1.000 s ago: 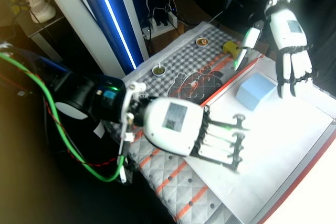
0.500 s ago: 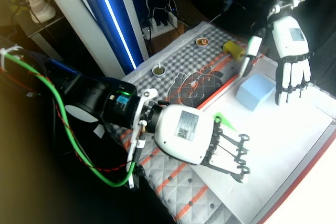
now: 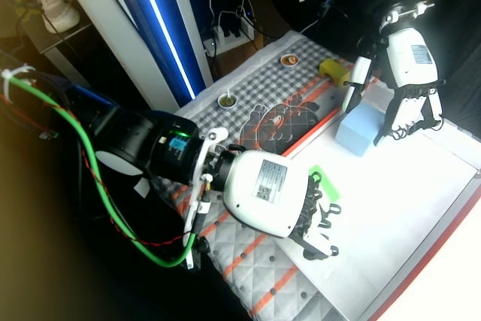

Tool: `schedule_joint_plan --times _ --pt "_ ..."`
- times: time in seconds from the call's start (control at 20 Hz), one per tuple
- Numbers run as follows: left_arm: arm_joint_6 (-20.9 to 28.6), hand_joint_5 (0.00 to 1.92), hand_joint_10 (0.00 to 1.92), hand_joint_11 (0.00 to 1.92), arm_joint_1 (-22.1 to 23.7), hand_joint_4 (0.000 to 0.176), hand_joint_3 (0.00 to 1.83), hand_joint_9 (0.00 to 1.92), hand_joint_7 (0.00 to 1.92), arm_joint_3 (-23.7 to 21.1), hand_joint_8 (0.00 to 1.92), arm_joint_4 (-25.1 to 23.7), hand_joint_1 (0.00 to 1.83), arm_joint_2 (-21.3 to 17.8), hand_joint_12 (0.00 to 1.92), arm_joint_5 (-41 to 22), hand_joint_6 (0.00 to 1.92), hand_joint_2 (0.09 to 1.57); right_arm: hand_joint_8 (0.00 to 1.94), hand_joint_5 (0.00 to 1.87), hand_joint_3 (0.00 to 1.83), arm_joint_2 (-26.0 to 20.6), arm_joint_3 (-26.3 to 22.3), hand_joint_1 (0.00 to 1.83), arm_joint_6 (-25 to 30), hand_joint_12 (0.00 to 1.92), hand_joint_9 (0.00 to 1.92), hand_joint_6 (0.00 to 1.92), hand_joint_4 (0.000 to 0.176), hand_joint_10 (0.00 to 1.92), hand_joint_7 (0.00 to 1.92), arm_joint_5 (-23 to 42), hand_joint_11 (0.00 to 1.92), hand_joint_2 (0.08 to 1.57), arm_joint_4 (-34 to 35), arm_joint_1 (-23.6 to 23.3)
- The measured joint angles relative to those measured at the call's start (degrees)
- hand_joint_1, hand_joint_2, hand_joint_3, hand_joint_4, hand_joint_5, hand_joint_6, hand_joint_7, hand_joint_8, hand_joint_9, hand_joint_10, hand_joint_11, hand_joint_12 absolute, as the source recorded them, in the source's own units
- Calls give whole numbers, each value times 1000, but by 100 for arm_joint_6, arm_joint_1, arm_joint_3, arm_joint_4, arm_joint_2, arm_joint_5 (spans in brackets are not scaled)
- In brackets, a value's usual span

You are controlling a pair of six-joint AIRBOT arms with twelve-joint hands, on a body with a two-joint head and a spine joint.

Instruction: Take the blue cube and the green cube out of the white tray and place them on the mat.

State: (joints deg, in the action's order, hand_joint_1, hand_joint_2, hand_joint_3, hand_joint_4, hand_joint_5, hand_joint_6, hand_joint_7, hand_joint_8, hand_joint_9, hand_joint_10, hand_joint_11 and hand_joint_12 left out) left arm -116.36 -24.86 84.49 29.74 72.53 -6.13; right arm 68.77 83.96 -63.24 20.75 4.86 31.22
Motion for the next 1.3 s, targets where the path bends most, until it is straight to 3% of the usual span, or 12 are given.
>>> schedule_joint_plan --times 0.1,0.15,0.25,0.55,0.65,0.7,0.75,0.9,0.95,1.1,1.2,1.3 --pt "0 980 861 37 0 0 0 634 847 -157 1382 66 1231 -70 1336 -227 794 1157 16 1007 0 0 -35 1116 9 1281 1309 926 0 116 1261 74 861 1101 4 -83" --pt "109 984 873 53 17 0 0 642 863 -350 1370 -66 1236 -186 1364 -372 773 1152 734 1000 0 -33 -127 1207 9 1332 1178 894 0 296 1106 177 767 1094 7 -127" --pt "352 904 987 36 42 0 4 556 806 -785 1449 -435 1209 -468 1381 -706 914 1185 1051 900 0 -236 -468 1219 17 1323 928 996 0 617 1012 501 535 1130 -83 -181" --pt "1753 1063 1151 205 -483 0 0 661 905 -2253 1307 -2026 1247 -1657 1472 -2020 650 1125 941 969 1 -1460 -1788 1212 17 1211 959 1010 36 310 1002 2114 437 1114 -529 186" --pt "1897 1041 1066 187 -933 0 0 717 947 -2669 1248 -2214 1248 -1904 1349 -2131 685 1118 781 966 0 -1661 -2175 1251 24 1283 1091 906 0 300 1163 2223 427 1078 -688 660" --pt "1926 1065 1301 182 -1091 0 0 645 899 -2824 1344 -2234 1253 -1974 1513 -2166 608 1128 916 1044 0 -1663 -2295 1193 66 1581 1005 844 0 961 1035 2221 719 1071 -800 822" --pt "1947 1091 1358 238 -1207 0 0 602 887 -2944 1355 -2291 1256 -2028 1660 -2190 567 1125 1021 939 2 -1659 -2389 1241 319 1324 860 891 0 896 1053 2227 655 1103 -1010 988" --pt "1950 1136 1282 93 -1436 0 1 621 892 -3025 1323 -2240 1257 -2055 1524 -2337 519 1113 155 1007 0 -1631 -2402 1082 820 973 989 931 41 243 1049 2461 659 1093 -1034 1484" --pt "1950 1144 1170 94 -1471 0 0 635 897 -2988 1311 -2177 1258 -2026 1373 -2302 504 1111 58 885 0 -1633 -2387 1033 824 945 968 392 0 153 1034 2474 596 1025 -876 1600" --pt "1958 939 1044 68 -1587 0 7 610 929 -2949 1299 -2072 1248 -1888 1383 -2225 808 1140 0 852 0 -1633 -2319 948 944 979 817 11 0 6 901 2483 347 995 -743 1781" --pt "1961 577 845 6 -1631 73 0 452 588 -2918 529 -1961 1015 -1838 1288 -2131 77 997 0 742 0 -1635 -2328 836 1023 1037 681 0 0 0 737 2481 188 978 -772 1862" --pt "1963 418 702 8 -1681 114 0 418 554 -2852 240 -1779 940 -1845 1276 -2173 3 962 0 417 0 -1637 -2352 691 1097 1017 371 0 11 0 368 2555 7 960 -787 1947"
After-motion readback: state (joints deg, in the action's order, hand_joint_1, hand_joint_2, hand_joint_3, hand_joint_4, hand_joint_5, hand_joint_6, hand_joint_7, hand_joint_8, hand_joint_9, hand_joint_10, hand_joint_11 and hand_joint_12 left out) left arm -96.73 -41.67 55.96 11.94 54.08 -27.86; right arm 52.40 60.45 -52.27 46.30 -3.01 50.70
